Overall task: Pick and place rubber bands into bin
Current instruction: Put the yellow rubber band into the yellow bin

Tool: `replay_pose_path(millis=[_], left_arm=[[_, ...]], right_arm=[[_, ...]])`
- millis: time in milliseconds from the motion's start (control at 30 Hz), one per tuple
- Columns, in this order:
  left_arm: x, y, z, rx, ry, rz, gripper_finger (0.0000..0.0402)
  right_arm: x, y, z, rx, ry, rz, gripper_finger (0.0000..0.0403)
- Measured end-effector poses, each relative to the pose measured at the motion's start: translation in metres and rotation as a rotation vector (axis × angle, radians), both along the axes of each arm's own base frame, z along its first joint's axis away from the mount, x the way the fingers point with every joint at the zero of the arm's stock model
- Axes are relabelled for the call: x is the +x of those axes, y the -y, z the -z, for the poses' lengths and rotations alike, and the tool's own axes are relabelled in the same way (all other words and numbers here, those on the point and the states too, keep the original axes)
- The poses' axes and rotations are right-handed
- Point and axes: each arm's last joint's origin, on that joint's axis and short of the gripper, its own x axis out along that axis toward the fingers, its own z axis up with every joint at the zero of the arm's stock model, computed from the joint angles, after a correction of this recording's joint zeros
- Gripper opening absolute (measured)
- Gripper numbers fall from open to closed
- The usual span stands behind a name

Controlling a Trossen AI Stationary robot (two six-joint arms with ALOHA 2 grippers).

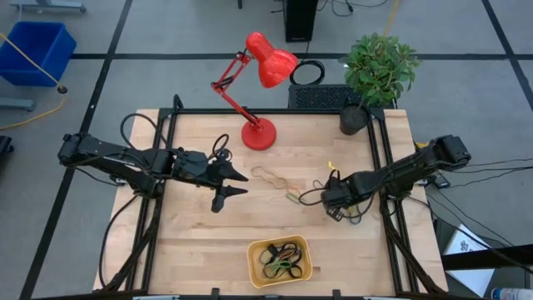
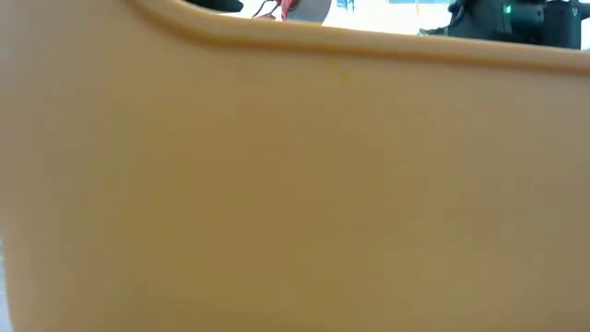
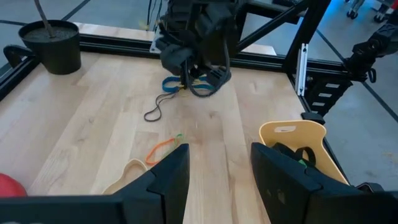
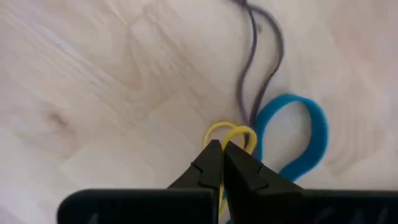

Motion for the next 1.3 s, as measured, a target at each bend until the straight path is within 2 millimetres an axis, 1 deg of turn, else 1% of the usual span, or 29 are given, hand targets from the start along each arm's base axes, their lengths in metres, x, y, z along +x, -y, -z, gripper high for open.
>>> replay_pose_path(millis=[367,667,800,967,1100,1300], left_arm=[[0.0,0.0,0.0,0.001,0.0,0.0,0.0177],[0.0,0.0,0.0,0.006,0.001,-0.005,0.0177],[0.0,-0.001,0.0,0.047,0.005,-0.024,0.0177],[0.0,-0.001,0.0,0.049,0.006,-0.031,0.0177],[0.0,-0.001,0.0,0.049,0.006,-0.031,0.0177],[0.0,-0.001,0.0,0.048,0.006,-0.031,0.0177]], right_arm=[[-0.011,0.003,-0.033,0.04,0.209,0.029,0.0001],[-0.011,0.006,-0.058,0.022,0.47,0.041,0.0],[-0.011,0.007,-0.071,0.021,0.611,0.038,0.0],[-0.006,0.007,-0.089,0.029,0.802,0.006,0.0],[0.0,0.005,-0.103,0.04,0.964,-0.042,0.0],[0.014,0.0,-0.131,0.066,1.266,-0.143,0.0]])
